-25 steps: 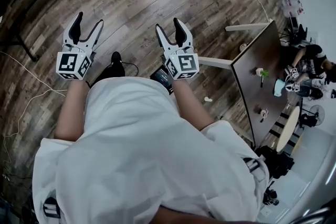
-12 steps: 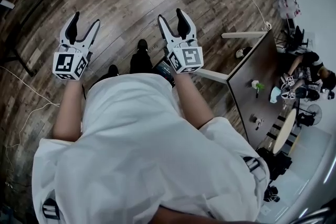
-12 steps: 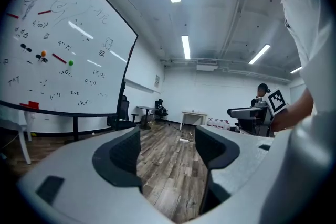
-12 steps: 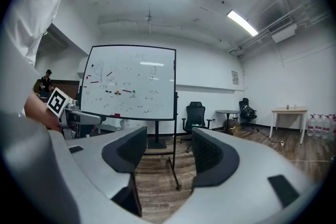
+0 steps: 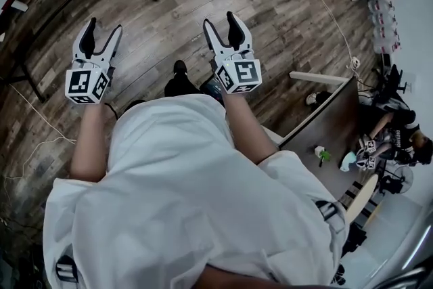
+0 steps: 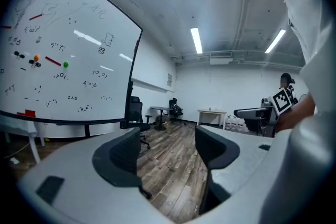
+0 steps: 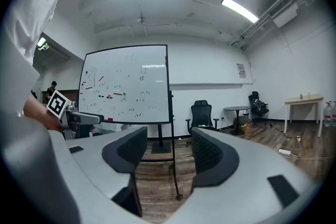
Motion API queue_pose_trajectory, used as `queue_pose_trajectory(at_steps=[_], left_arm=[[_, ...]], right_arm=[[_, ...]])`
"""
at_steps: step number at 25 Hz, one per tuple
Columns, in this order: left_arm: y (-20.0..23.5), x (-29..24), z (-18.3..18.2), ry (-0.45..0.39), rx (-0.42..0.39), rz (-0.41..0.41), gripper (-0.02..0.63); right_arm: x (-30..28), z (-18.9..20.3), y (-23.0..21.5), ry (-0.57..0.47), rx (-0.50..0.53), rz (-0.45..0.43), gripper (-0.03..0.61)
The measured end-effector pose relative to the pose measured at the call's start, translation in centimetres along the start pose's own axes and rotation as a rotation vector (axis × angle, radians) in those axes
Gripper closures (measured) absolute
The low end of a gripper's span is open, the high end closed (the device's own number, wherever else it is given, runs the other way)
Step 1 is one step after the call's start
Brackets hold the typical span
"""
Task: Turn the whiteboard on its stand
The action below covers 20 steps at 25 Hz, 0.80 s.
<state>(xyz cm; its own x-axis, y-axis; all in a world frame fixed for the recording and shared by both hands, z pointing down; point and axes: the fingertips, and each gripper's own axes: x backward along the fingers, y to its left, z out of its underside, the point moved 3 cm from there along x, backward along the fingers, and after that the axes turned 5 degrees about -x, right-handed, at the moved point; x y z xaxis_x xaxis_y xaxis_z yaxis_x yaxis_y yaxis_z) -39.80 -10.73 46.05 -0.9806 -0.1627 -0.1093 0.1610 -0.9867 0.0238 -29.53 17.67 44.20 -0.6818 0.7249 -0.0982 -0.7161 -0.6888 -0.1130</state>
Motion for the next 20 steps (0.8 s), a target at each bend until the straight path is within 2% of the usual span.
queue_pose_trajectory(at_steps=[5,10,14,20], left_arm=[[-0.1,-6.9,-2.9,-0.007,-0.006,-0.088,0.302],[-1.6,-11.2,-2.8,-0.001,0.01,-0.153,0.302],[-1.0,-13.3,-2.6,0.011,0.017,-0.19,0.303],[2.6,-17.2,-1.9,0.024,0.05,-0.24,0.302]], right_arm=[[-4.0,-1.9,-7.0,0.014,-0.011,-0.082,0.321],[-7.6,-2.1,-12.1,0.01,-0.022,-0.14,0.321],[-11.1,-1.9,-13.8,0.011,-0.033,-0.179,0.321],[-17.5,-0.6,-15.4,0.057,-0.055,-0.225,0.321]])
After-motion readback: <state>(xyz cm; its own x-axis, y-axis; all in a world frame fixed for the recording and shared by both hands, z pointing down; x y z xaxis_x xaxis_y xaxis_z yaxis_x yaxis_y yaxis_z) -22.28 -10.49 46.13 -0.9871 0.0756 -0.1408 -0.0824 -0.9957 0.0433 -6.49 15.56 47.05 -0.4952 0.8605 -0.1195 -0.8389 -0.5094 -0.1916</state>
